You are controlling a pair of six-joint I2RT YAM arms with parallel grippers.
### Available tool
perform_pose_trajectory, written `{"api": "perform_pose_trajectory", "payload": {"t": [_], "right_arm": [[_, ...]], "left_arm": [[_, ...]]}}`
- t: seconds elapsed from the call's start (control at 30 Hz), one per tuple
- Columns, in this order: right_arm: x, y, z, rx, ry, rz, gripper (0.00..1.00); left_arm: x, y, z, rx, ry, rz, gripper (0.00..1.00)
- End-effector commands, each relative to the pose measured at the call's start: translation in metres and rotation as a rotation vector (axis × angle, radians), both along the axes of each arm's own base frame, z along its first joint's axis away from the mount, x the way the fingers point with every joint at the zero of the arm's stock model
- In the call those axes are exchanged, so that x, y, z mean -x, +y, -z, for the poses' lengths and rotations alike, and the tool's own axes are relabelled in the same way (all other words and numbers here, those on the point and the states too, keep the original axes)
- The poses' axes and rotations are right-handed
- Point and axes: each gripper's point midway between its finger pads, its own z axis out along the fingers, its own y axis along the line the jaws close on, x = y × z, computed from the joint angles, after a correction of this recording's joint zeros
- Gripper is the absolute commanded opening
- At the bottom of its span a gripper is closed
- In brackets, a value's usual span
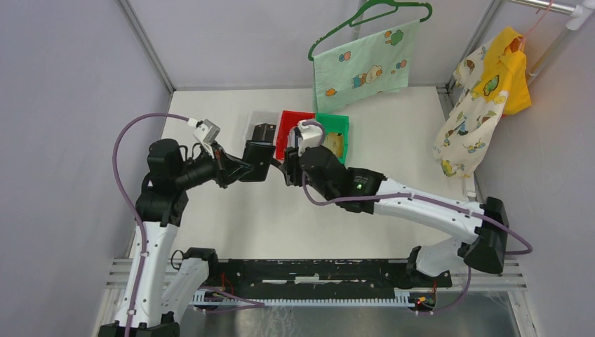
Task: Take the credit cards out of the card holder
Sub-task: Open the card holder.
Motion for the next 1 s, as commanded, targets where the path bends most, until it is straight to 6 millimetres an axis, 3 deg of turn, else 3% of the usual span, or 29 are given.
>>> {"api": "perform_pose_trajectory", "payload": {"t": [0.0,0.2,0.43,0.57,0.73,0.8,0.9,0.97], "right_arm": [[0.019,0.011,-0.046,-0.149,-0.096,-0.324,0.6],[0.033,0.01,-0.054,-0.157,-0.092,-0.574,0.71],[0.052,0.016,-0.063,-0.16,-0.111,-0.752,0.68],[0.053,0.016,-0.057,-0.148,-0.102,-0.755,0.56],[0.049,0.009,-0.07,-0.146,-0.144,-0.724,0.21],[0.048,0.002,-0.081,-0.141,-0.175,-0.702,0.1],[0.045,-0.007,-0.092,-0.11,-0.205,-0.676,0.0],[0.045,-0.011,-0.095,-0.08,-0.21,-0.678,0.0]], "left_arm": [[0.025,-0.016,-0.045,0.086,-0.093,0.138,0.02],[0.048,-0.026,-0.052,0.125,-0.073,0.264,0.02],[0.057,-0.027,-0.057,0.128,-0.081,0.305,0.02],[0.062,-0.029,-0.061,0.134,-0.087,0.33,0.02],[0.069,-0.029,-0.058,0.123,-0.083,0.366,0.02],[0.067,-0.028,-0.052,0.097,-0.089,0.361,0.14],[0.057,-0.023,-0.038,0.037,-0.108,0.33,0.55],[0.047,-0.019,-0.03,-0.004,-0.122,0.29,0.72]]}}
